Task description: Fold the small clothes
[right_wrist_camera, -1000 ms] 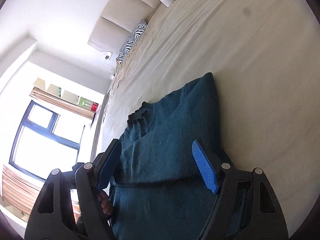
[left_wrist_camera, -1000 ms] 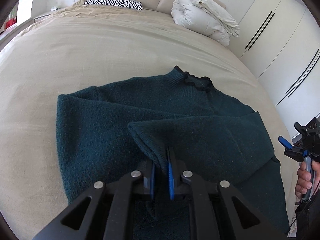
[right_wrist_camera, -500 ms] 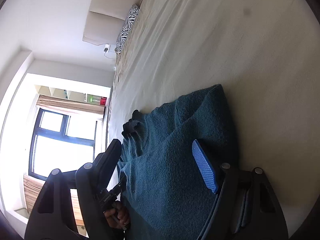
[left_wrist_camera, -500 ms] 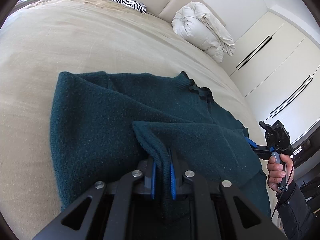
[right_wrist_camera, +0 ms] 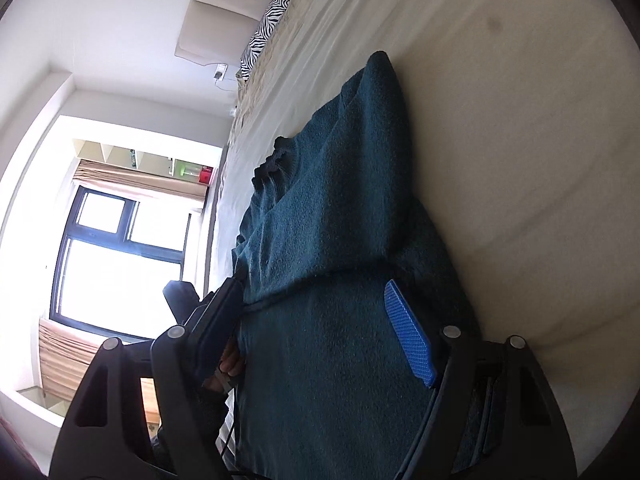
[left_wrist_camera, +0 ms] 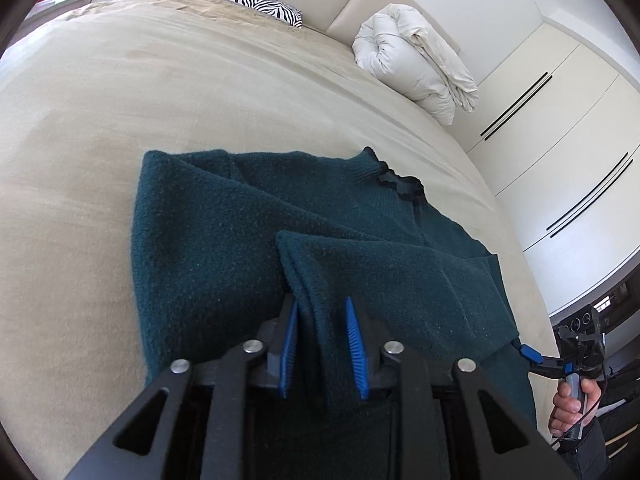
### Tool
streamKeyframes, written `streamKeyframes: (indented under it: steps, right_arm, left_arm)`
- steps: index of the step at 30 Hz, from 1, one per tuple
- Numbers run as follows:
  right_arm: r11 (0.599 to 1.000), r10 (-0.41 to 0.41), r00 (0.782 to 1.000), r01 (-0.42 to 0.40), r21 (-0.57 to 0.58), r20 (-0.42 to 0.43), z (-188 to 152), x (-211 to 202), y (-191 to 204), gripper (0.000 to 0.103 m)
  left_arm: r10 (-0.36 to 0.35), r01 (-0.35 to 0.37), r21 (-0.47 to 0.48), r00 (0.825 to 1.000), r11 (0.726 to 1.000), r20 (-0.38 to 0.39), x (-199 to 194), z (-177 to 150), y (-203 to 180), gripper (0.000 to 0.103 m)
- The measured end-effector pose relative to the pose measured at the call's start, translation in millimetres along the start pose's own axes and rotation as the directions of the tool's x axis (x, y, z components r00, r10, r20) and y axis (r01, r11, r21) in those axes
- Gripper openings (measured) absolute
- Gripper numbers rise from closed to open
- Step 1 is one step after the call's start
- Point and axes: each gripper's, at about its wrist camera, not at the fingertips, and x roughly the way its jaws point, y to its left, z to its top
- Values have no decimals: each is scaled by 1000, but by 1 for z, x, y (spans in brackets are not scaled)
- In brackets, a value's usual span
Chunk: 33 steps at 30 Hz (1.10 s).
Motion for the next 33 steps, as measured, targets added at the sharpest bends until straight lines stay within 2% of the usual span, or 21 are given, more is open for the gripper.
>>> streamKeyframes:
  steps: [1,2,5,8,12,16,18,22,26,30,33]
  right_arm:
    - [1000,-5,1000,5,-15,15,-9,-13,3,73]
    - [999,-19,999,20,-30,32,-19,-25,7,73]
    - [995,-64,996,68,-70,59,-53,-60,14,73]
    - [983,-145,987,152,-106,75,-92,-84,16,73]
    - [945,-285,955,294,-147,81,-137,-106,15,73]
    - [911,-376,925,379,-160,52,-171,-129,3,73]
    - [895,-416,909,416,-161,40,-184,-139,-4,73]
    - [886,-444,896,440,-147,5,-206,-153,-14,73]
    - [868,-477,879,466,-172,-24,-221,-155,-10,73]
    - [860,-491,870,476,-182,-46,-229,-150,-5,71]
    - [866,-486,872,472,-164,-56,-230,-150,-7,67]
  left_arm:
    - [6,-6,15,1000,1000,11,-12,-6,-4,54]
    - [12,-13,28,1000,1000,21,-25,-13,-8,61]
    - [5,-7,58,1000,998,23,-65,-44,-14,63]
    - [41,-41,79,999,996,-1,-101,-84,-13,63]
    - [50,-49,29,998,998,-40,-143,-141,1,63]
    - [78,-79,-10,993,997,-89,-174,-191,11,63]
    - [65,-69,-32,992,997,-105,-183,-209,12,63]
    - [71,-75,-25,989,997,-130,-191,-229,5,64]
    - [102,-99,29,979,995,-174,-190,-237,-7,64]
    - [133,-112,103,965,988,-226,-188,-246,-17,63]
    - [137,-117,96,961,988,-239,-192,-251,-15,63]
